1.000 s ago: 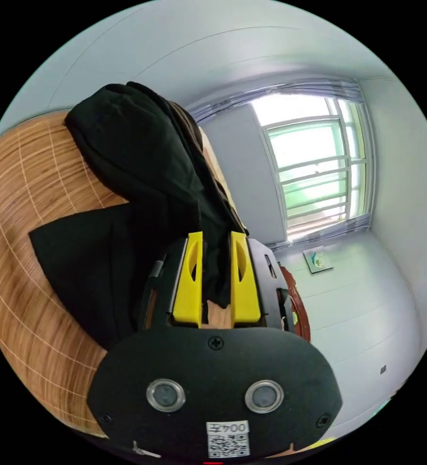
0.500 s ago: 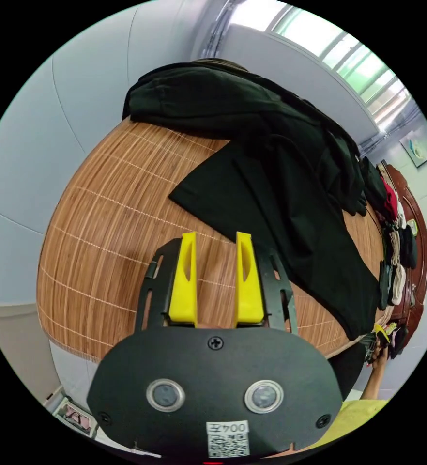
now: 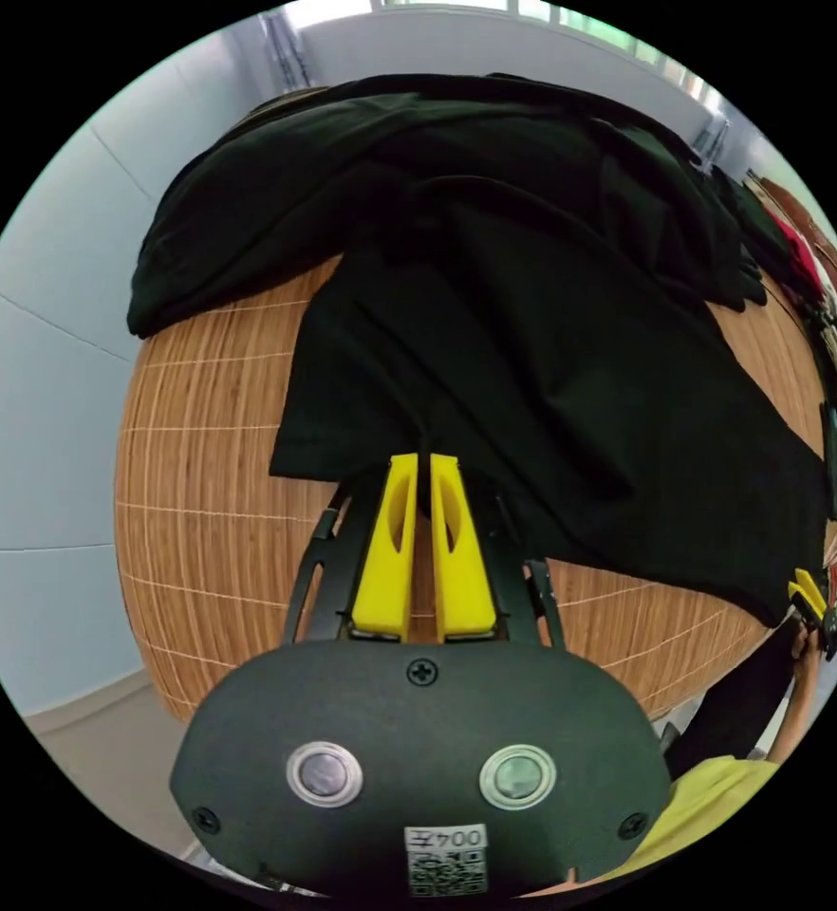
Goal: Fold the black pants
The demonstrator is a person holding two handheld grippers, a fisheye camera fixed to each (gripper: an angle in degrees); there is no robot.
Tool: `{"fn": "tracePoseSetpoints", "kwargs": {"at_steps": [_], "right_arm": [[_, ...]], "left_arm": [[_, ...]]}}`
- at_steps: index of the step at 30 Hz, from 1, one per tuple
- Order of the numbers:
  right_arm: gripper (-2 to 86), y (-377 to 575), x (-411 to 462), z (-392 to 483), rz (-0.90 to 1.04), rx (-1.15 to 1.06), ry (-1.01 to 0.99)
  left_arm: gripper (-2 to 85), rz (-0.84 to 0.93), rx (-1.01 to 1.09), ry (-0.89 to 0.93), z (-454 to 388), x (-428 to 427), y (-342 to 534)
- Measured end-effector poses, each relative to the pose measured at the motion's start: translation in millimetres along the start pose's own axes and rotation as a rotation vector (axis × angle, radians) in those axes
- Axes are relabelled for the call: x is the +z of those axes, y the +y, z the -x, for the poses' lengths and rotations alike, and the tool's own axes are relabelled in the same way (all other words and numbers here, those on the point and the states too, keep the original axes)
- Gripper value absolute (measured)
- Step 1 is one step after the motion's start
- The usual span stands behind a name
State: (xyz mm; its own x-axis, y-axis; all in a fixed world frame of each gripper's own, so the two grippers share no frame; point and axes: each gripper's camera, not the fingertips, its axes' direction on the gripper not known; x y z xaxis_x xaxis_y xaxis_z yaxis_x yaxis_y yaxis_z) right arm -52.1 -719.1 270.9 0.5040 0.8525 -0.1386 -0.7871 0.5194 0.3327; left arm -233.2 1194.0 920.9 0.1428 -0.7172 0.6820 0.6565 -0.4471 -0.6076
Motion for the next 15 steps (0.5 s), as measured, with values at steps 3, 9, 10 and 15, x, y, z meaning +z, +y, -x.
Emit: {"fn": "tracePoseSetpoints", "kwargs": {"at_steps": [3,9,10,15], "right_arm": [[12.1,-9,-6,-1,0.053,-0.045,0.003],[9.5,-21,-19,-26,0.162,-0.195,-0.018],[8.5,-22,-21,-34,0.184,-0.217,-0.014],[8.2,-15,-32,-71,0.202,-0.181,-0.102]], "left_arm": [[2.9,0.042,0.048,-0.062,-11,-6,2],[2.2,0.053,-0.052,0.028,15,-18,84],[2.1,0.041,-0.072,0.059,21,-21,114],[2.3,0.001,-0.131,0.114,38,-33,229]]}}
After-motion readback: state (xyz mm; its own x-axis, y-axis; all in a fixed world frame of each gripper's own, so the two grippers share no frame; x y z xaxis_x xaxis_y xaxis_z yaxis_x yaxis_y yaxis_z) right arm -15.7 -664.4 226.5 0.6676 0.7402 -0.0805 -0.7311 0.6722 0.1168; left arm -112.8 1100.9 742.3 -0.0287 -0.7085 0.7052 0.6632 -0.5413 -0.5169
